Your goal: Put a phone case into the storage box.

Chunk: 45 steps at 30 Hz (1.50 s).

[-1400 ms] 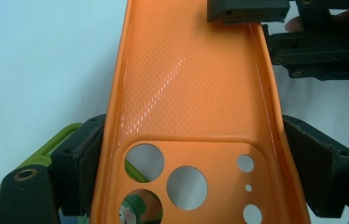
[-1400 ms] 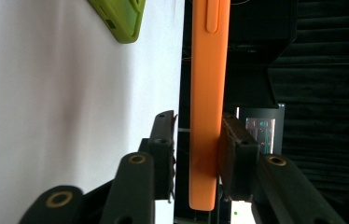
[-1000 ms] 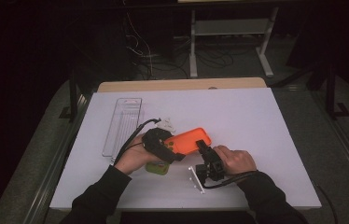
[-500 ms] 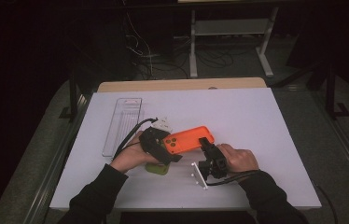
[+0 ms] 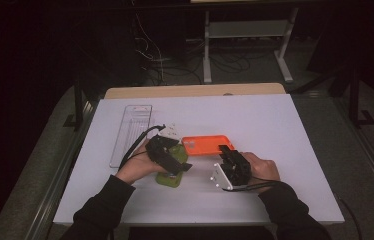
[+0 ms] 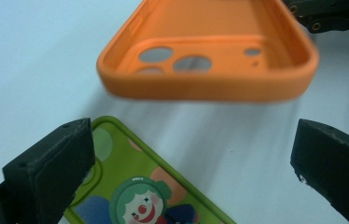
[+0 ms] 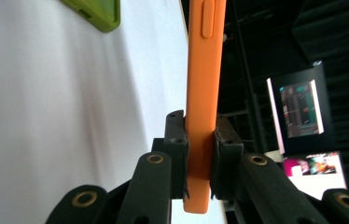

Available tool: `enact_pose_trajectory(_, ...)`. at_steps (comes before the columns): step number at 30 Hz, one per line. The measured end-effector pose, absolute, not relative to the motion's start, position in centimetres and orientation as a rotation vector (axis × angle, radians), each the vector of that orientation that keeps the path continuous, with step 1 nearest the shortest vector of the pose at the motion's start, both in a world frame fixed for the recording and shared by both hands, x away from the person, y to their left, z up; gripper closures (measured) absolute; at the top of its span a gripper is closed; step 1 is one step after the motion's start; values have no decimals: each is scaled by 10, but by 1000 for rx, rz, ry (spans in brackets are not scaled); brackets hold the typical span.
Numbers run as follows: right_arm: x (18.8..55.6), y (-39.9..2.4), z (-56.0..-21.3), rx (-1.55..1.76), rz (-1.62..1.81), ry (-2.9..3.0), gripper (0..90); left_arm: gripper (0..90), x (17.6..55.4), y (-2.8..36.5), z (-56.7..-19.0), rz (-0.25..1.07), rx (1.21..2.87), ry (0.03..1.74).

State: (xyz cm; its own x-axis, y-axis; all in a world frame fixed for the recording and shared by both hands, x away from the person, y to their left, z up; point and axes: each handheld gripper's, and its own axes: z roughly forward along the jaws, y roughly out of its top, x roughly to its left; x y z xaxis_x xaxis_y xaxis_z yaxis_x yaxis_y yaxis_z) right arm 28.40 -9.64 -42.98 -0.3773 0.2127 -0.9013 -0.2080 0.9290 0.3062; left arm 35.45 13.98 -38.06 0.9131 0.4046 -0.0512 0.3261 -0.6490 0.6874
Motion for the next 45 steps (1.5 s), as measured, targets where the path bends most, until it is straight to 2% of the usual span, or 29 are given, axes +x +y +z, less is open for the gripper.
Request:
enact_pose_trajectory(9,290,-105,-422,138,552,1972,783,0,353,139,-383,132,2305,578)
enact_pose_trajectory(19,296,-110,-417,358,713,2062,782,0,355,140,-382,156,2346,520)
enact_pose_trajectory(45,320,-142,-407,920,1206,2179,785,0,356,141,-383,140,2312,569)
